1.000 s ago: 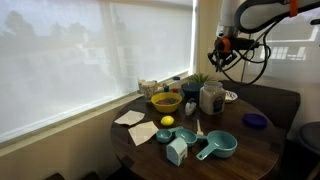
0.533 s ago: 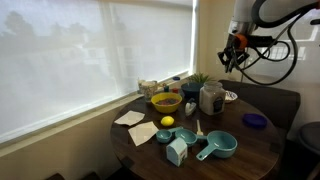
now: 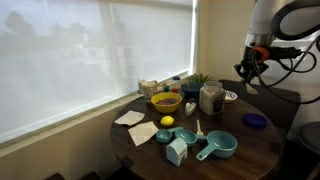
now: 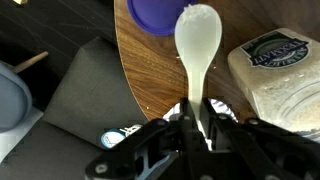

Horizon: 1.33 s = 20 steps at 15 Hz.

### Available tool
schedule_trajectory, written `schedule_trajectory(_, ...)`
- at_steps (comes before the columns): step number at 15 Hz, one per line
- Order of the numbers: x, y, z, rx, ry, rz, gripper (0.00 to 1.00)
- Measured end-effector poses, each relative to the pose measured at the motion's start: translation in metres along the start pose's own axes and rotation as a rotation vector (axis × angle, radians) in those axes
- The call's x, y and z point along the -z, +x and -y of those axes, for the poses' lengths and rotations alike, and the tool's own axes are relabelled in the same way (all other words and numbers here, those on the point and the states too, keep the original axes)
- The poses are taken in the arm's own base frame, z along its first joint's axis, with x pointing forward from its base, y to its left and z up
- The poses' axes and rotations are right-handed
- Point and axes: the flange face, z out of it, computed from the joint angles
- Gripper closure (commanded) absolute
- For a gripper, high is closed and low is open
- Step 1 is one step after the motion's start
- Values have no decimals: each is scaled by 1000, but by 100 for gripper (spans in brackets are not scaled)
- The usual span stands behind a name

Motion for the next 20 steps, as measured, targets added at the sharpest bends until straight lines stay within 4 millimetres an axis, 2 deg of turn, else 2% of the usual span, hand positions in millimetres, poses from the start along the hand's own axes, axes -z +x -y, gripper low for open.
schedule_trajectory(4,1,-1,2,4,0,-4,87)
schedule_trajectory(5,1,-1,2,4,0,-4,97)
schedule_trajectory(9,-7,-7,2,65,-14,11,97)
schedule_trajectory(14,-32,-27,-11,162,-50,51,97)
schedule_trajectory(20,-52,-58,-26,259,-79,25,97)
